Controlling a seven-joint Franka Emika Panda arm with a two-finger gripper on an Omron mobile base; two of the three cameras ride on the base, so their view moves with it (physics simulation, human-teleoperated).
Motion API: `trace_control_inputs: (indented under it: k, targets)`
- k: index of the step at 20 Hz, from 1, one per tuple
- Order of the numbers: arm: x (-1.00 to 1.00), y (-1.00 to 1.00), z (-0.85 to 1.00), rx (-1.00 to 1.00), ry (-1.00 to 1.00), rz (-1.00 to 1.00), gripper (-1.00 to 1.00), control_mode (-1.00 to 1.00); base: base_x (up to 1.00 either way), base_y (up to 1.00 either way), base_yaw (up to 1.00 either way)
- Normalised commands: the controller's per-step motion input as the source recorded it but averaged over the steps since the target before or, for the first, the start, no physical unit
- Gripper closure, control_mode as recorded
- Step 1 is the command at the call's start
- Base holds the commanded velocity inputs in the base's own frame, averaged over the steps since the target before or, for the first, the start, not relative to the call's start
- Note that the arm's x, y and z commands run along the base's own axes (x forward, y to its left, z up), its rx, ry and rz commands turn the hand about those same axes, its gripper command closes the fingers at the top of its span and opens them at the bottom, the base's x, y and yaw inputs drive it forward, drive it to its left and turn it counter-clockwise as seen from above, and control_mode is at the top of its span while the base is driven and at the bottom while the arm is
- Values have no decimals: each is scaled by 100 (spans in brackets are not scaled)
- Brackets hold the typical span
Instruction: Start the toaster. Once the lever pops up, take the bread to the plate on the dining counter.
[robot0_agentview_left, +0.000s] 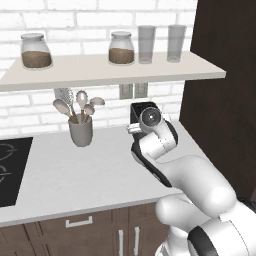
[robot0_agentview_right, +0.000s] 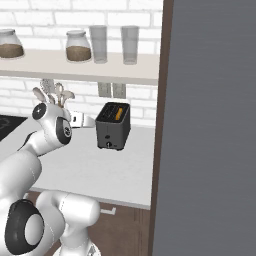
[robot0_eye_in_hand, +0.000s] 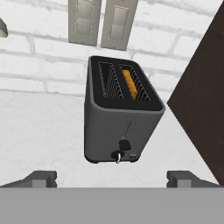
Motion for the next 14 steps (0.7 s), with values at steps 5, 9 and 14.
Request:
trace_control_inputs:
  k: [5, 9, 14]
  targets:
    - [0, 0, 0, 0, 0, 0, -100, -100, 0, 0, 0]
    - [0, 0, 0, 0, 0, 0, -100, -100, 0, 0, 0]
    - [0, 0, 0, 0, 0, 0, -100, -100, 0, 0, 0]
